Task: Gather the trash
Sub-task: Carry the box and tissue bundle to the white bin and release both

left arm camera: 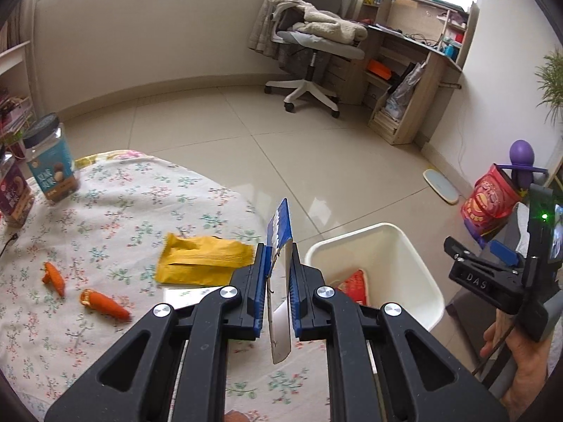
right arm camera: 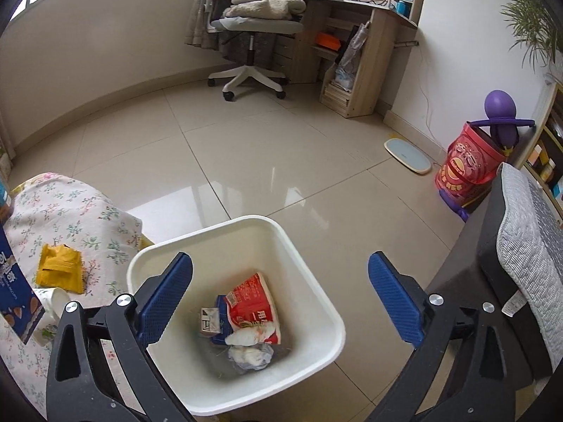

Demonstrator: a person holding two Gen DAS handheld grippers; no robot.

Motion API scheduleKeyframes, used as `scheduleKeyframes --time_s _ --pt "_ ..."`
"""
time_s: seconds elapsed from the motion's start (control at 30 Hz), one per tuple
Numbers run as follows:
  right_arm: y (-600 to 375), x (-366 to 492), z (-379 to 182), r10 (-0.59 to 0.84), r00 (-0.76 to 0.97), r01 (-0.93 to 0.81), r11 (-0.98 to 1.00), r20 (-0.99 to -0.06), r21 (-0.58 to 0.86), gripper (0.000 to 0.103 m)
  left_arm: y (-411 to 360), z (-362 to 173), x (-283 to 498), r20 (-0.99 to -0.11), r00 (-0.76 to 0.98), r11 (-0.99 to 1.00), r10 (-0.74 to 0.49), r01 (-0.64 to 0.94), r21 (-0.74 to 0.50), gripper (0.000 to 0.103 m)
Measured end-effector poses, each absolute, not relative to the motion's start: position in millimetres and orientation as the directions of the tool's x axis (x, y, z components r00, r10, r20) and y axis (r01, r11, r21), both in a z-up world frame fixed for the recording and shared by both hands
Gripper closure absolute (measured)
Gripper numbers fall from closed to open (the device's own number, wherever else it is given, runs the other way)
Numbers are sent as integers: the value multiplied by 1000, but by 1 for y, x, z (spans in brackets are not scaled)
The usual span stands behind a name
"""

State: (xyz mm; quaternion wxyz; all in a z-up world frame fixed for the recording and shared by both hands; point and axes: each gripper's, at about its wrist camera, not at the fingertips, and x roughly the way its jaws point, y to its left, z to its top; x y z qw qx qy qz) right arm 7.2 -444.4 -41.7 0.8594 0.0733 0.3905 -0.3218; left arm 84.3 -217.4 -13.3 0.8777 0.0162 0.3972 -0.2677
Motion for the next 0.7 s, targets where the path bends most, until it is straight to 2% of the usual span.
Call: scheduleKeyframes --time_s 0.37,0.47,0.53,0.63,0.7 --pt "-494 -35 -33 -564 441 696 706 -698 -131 7 -320 -25 77 -722 375 758 -581 572 -313 91" --pt "-500 -41 -32 -575 432 710 692 -695 -131 7 -335 -28 77 -726 343 742 -596 580 -336 85" --pt "-501 -42 -30 -578 430 716 687 -694 -129 7 -338 -31 79 -735 316 735 -601 579 -352 68" --pt "-495 -39 -28 -575 441 707 695 -689 -127 7 -331 -30 78 -731 341 740 -591 589 -324 56" --pt "-487 -35 -28 -569 455 694 708 -685 -127 7 -323 -28 77 -734 386 764 -560 582 -277 53"
